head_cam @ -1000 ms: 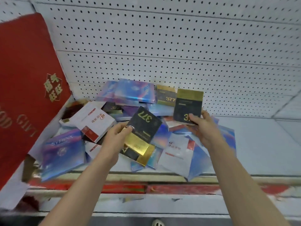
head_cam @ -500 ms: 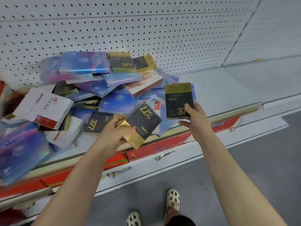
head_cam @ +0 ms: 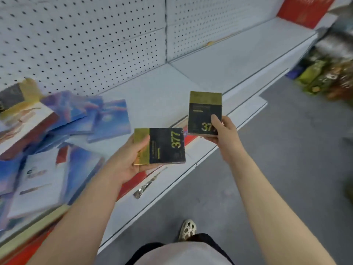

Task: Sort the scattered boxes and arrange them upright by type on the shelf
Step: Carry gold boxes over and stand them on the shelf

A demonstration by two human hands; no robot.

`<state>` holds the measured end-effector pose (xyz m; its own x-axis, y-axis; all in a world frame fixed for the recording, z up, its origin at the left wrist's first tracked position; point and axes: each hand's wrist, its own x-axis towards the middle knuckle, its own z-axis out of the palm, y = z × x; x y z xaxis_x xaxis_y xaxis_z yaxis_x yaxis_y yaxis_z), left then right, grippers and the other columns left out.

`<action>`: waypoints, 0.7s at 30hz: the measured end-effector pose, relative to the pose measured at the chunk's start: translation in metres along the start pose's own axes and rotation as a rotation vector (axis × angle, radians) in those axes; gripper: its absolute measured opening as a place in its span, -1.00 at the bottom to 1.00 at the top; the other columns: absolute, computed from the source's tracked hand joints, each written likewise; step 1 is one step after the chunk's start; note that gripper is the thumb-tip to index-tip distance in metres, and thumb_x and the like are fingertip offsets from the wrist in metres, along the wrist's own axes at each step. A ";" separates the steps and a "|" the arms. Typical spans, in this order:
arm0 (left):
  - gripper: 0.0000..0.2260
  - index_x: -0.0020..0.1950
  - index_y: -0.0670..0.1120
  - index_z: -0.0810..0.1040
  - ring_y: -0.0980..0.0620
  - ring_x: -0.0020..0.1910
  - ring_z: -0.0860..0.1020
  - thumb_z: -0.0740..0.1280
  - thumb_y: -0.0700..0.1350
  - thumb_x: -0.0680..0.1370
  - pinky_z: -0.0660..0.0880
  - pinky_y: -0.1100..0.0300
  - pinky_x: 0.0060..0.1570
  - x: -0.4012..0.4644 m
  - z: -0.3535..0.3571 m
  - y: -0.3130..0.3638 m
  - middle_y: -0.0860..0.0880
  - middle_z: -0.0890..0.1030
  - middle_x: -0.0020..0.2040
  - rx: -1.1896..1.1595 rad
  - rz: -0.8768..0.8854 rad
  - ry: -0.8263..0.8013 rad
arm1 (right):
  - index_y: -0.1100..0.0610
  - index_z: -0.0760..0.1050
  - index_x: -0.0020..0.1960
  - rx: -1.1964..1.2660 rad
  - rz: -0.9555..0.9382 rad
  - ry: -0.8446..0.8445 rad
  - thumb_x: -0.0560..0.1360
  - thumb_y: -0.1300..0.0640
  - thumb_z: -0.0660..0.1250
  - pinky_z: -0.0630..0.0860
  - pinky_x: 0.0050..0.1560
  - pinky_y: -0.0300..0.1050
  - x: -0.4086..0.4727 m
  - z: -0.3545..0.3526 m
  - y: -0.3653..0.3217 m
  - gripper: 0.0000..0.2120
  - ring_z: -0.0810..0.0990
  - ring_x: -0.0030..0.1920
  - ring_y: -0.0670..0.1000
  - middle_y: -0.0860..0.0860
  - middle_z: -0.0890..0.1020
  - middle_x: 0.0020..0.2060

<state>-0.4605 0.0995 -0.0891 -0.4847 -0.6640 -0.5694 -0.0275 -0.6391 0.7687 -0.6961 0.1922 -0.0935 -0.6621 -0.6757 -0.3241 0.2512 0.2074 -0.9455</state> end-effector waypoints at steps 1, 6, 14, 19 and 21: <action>-0.87 0.12 0.06 0.49 -0.03 -0.17 0.69 0.30 -0.10 0.59 0.62 0.00 -0.31 0.015 0.024 0.002 -0.04 0.70 -0.07 0.026 -0.019 -0.032 | 0.17 0.39 0.26 -0.006 -0.001 0.020 0.64 -0.02 0.26 0.62 -0.09 -0.15 0.014 -0.023 -0.006 -0.69 0.70 -0.19 -0.08 0.03 0.68 -0.08; -0.57 0.34 -0.13 0.36 -0.20 0.10 0.62 0.34 -0.35 0.51 0.63 -0.08 -0.10 0.090 0.128 0.012 -0.26 0.58 0.20 0.145 -0.116 -0.132 | 0.11 0.38 0.29 0.003 0.025 0.121 0.63 -0.06 0.25 0.63 -0.05 -0.16 0.085 -0.123 -0.034 -0.67 0.69 -0.02 0.00 0.05 0.68 0.01; -0.70 0.26 -0.12 0.51 -0.12 0.11 0.63 0.37 -0.23 0.53 0.59 0.03 0.01 0.206 0.259 0.039 -0.21 0.65 0.11 0.183 -0.079 -0.175 | 0.12 0.41 0.25 0.068 0.047 0.231 0.63 -0.04 0.26 0.60 -0.13 -0.18 0.205 -0.224 -0.062 -0.70 0.68 -0.05 -0.02 0.07 0.68 0.04; -0.80 0.13 -0.18 0.51 -0.05 0.01 0.63 0.30 -0.34 0.52 0.62 0.13 -0.09 0.291 0.342 0.068 -0.18 0.64 0.02 0.154 -0.078 -0.126 | 0.06 0.42 0.25 0.050 0.052 0.258 0.63 -0.04 0.25 0.58 -0.13 -0.21 0.288 -0.271 -0.094 -0.74 0.68 0.02 0.00 0.04 0.67 0.05; -0.73 0.17 -0.25 0.48 -0.13 0.03 0.61 0.28 -0.42 0.48 0.62 0.06 0.00 0.323 0.378 0.081 -0.25 0.60 0.07 0.155 -0.090 -0.120 | 0.06 0.42 0.24 0.051 0.048 0.277 0.63 -0.01 0.25 0.59 -0.12 -0.20 0.320 -0.293 -0.111 -0.77 0.68 0.02 0.00 0.04 0.67 0.05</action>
<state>-0.9495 -0.0202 -0.1009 -0.5744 -0.5501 -0.6062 -0.2050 -0.6203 0.7571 -1.1426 0.1599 -0.1014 -0.8146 -0.4450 -0.3721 0.3179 0.1940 -0.9281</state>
